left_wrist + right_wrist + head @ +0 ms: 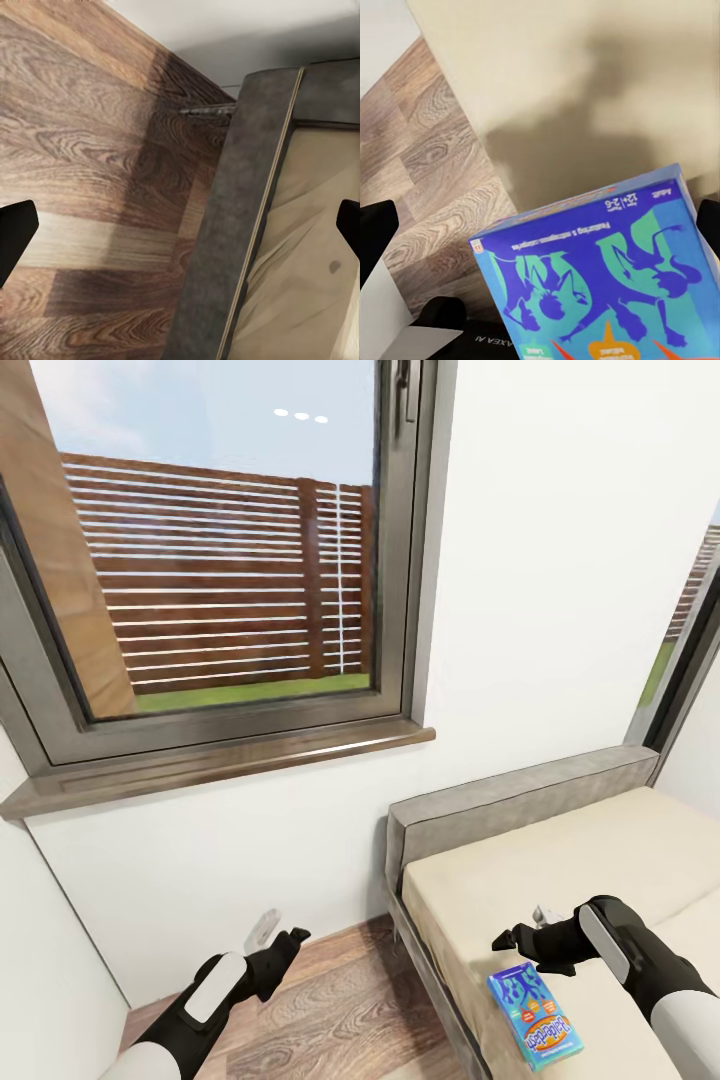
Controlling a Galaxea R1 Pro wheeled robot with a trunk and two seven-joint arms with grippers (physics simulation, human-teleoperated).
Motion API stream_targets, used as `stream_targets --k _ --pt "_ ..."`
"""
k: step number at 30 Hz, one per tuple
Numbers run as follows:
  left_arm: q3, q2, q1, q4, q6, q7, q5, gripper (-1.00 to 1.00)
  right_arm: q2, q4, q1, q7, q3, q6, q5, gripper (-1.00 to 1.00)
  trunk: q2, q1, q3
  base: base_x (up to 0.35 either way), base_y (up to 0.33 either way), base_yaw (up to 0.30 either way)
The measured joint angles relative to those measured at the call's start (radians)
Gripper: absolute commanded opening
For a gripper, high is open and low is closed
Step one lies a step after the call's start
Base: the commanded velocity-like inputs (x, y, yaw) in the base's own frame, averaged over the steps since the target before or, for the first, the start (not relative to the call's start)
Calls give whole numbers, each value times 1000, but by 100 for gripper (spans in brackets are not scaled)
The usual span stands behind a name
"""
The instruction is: Put all the toys in the child's room - the three board games (two on the bed and one on the table), the two jigsaw puzzles on the table, and the tennis ball on the table - inside the toy box on the table in the child's room.
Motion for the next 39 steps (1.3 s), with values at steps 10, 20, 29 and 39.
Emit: stream_targets --k 10,20,29,39 --pt "-3 -1 14 0 -3 0 -5 100 0 0 0 0 -1 0 0 100 0 0 0 0 0 0" --pt "-5 -1 27 0 -4 -1 -9 100 0 0 0 0 -3 0 0 100 0 0 0 0 0 0" --pt "-5 -1 30 0 -5 0 -10 100 -1 -1 0 0 -5 0 -1 100 0 0 0 0 0 18" --pt "-6 -1 31 0 -5 0 -11 100 -1 -1 -1 0 -6 0 -1 100 0 0 0 0 0 147"
